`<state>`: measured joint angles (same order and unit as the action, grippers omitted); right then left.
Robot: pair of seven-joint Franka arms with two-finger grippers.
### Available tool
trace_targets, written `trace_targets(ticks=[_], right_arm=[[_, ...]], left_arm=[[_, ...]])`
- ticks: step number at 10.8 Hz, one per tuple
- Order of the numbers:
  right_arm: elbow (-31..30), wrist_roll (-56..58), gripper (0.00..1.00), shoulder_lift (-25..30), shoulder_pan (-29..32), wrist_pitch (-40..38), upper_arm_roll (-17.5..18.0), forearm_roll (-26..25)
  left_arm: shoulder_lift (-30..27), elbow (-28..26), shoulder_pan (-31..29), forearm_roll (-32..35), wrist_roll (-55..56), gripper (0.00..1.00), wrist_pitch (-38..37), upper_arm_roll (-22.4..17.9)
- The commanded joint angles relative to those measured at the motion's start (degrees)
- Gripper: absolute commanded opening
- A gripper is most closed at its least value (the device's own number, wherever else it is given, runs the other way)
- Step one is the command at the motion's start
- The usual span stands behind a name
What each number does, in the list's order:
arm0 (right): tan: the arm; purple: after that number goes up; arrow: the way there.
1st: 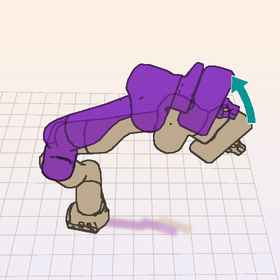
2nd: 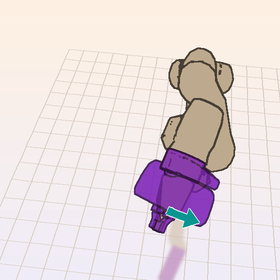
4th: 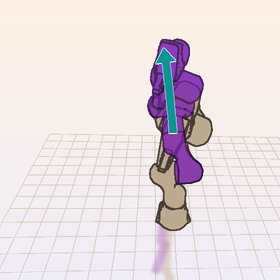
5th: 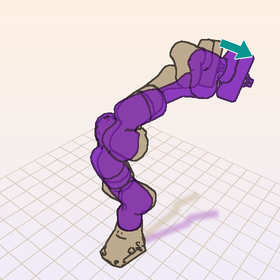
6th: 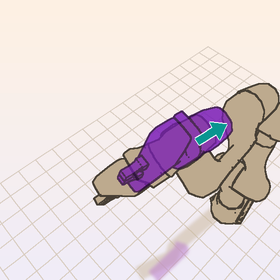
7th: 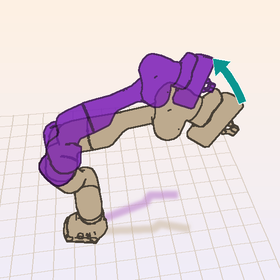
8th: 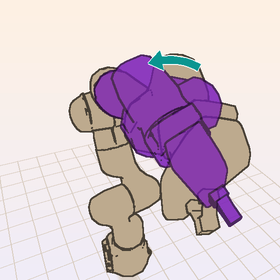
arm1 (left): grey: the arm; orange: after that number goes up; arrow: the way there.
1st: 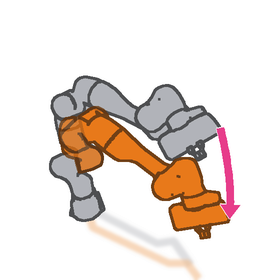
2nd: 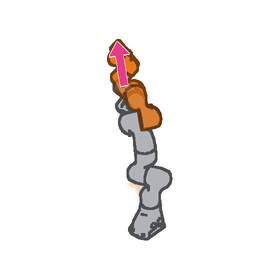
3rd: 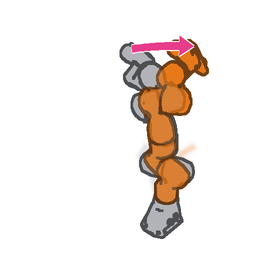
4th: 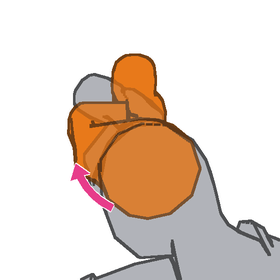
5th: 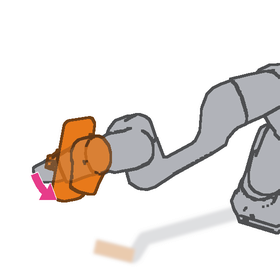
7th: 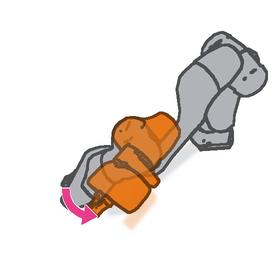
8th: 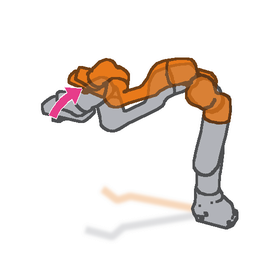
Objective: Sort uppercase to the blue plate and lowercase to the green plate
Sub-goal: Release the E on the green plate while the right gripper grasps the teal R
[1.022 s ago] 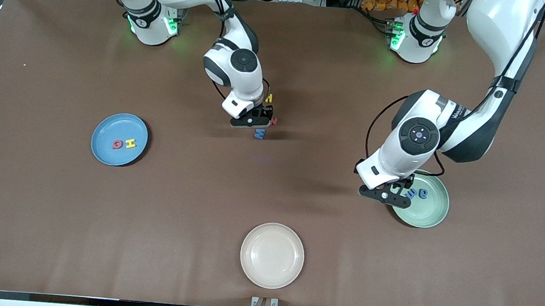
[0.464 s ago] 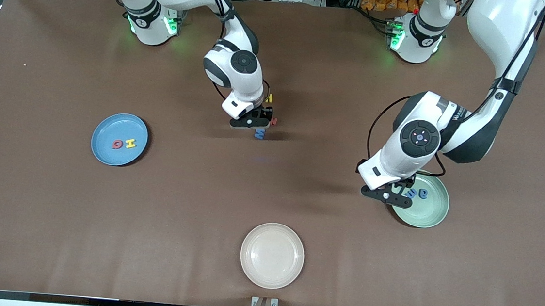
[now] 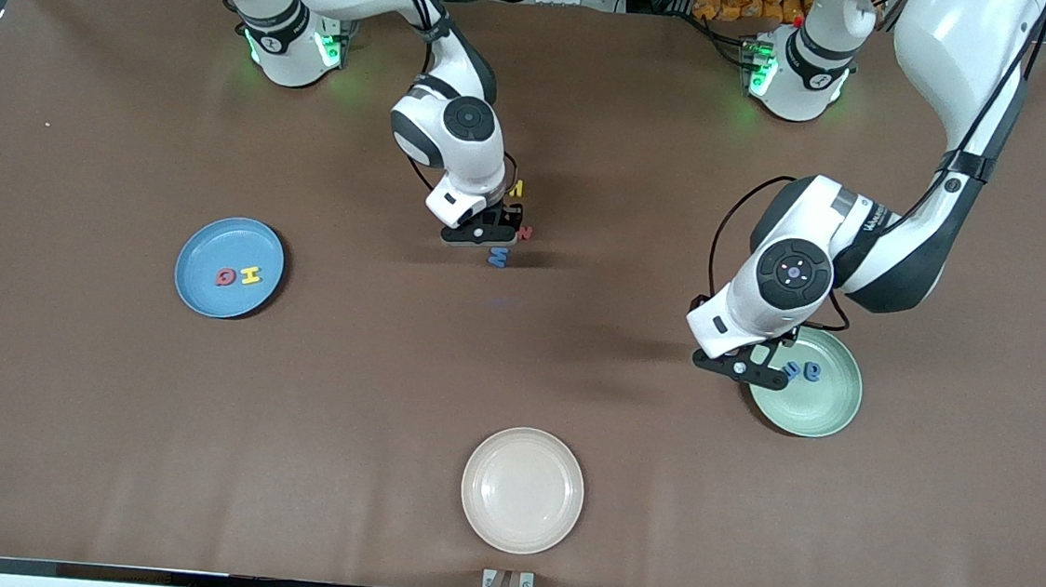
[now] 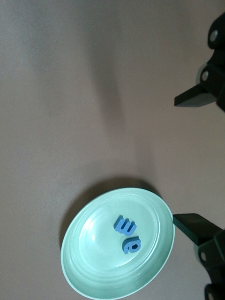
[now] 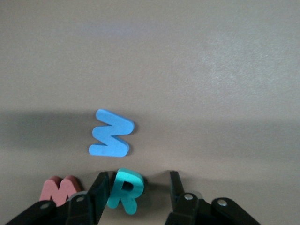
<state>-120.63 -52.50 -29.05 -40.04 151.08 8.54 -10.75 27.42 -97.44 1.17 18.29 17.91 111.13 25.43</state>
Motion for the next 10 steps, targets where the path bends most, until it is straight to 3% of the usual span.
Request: trace_targets(ticks=[1,3,5,10], right_arm=[[-0.31,-1.64,0.57,-0.13,0.40,0.00,0.95,-1.12],[-0.66,-1.64,0.53,-0.13,0.40,0.18,1.04,-1.12],[-0.66,-1.64,0.40,-0.13,0.40,0.18,1.04,-1.12],[-0.66,-1.38,0.24,-0.13,0.49,0.09,1.21,-1.12]], left_arm=[[-0.78,0.33,-0.03,0.26,0.98,1.00,-0.91,0.32],[-0.96,0.24,0.15,0.26,1.34,1.00,-1.00,0.32],[-0.70,0.24,0.24,0.26,1.43,1.00,-0.91,0.32],[-0.44,0.33,0.32,0.52,1.34,1.00,-0.91,0.14]])
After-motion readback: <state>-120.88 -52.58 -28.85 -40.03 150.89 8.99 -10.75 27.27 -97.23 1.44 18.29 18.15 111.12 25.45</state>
